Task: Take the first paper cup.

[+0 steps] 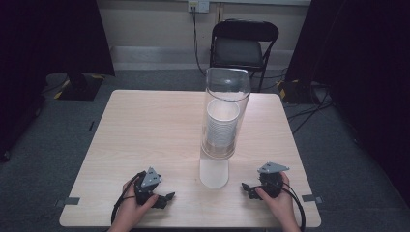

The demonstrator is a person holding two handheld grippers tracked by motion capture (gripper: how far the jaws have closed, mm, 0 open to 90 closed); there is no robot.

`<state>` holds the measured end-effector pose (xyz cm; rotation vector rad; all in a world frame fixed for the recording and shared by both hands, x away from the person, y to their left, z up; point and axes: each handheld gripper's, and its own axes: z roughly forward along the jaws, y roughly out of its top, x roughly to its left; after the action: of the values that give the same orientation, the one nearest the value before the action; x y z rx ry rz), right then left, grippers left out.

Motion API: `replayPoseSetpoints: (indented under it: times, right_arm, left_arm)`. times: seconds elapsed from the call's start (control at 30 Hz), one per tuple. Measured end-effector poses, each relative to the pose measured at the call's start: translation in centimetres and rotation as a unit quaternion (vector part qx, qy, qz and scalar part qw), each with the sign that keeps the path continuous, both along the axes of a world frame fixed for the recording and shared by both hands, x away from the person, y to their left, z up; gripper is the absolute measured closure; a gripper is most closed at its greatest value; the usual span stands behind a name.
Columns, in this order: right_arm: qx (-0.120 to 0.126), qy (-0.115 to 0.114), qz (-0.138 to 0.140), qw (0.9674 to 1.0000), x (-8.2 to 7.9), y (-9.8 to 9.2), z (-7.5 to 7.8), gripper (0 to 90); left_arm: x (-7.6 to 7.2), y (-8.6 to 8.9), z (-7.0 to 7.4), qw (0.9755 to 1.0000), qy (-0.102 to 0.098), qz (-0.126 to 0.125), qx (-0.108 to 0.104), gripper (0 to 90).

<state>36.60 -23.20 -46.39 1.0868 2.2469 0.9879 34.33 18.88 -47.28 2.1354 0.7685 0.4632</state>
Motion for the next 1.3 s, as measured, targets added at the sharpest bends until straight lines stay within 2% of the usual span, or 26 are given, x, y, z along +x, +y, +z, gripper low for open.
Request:
replayPoseSetpoints:
  times: [0.37, 0.57, 0.63, 0.67, 0.83, 0.9, 1.0, 1.03, 1.07, 1.23, 1.3]
  right_arm:
    - [-0.001, 0.000, 0.000, 1.0000, 0.0, 0.0, 0.0, 3.4]
    - [0.000, -0.003, -0.014, 0.9999, -0.3, 0.5, 0.0, 4.0]
    - [0.000, -0.006, -0.010, 0.9999, -0.3, 0.5, 0.0, 6.5]
    - [0.004, -0.012, 0.000, 0.9999, -0.5, 0.9, 0.2, 18.1]
    - [0.006, -0.009, 0.017, 0.9998, -0.6, 1.8, 0.6, 16.1]
    - [0.016, -0.026, 0.032, 0.9990, -0.7, 2.7, 1.6, 14.8]
    - [0.060, -0.033, 0.043, 0.9967, -0.8, 3.6, 2.3, 14.2]
    - [0.060, -0.033, 0.043, 0.9967, -0.8, 3.6, 2.3, 14.2]
    - [0.072, -0.037, 0.051, 0.9954, -0.7, 4.2, 2.7, 14.2]
    - [0.078, -0.048, 0.070, 0.9933, -0.6, 5.7, 3.3, 14.5]
    - [0.082, -0.064, 0.076, 0.9917, -0.4, 6.8, 3.6, 15.2]
  left_arm:
    - [0.0, 0.0, 0.0, 1.0000, 0.000, 0.000, -0.001, 14.3]
    - [0.0, 0.0, 0.0, 1.0000, 0.001, -0.001, 0.000, 14.3]
    - [0.0, 0.0, 0.0, 1.0000, 0.001, -0.001, 0.000, 14.3]
    - [0.0, 0.0, 0.0, 1.0000, 0.001, -0.001, 0.000, 14.3]
    - [0.0, 0.0, 0.0, 1.0000, 0.002, -0.002, -0.001, 14.1]
    - [0.0, 0.0, 0.0, 1.0000, 0.002, -0.002, -0.001, 14.0]
    - [0.0, 0.0, 0.0, 1.0000, 0.002, -0.002, -0.001, 14.1]
    - [0.0, 0.0, 0.0, 1.0000, 0.002, -0.002, -0.001, 14.0]
    - [0.0, 0.0, 0.0, 1.0000, 0.002, -0.002, -0.001, 14.0]
    - [0.0, 0.0, 0.0, 1.0000, 0.002, -0.002, -0.001, 14.0]
    - [0.0, 0.0, 0.0, 1.0000, 0.002, -0.002, 0.000, 14.1]
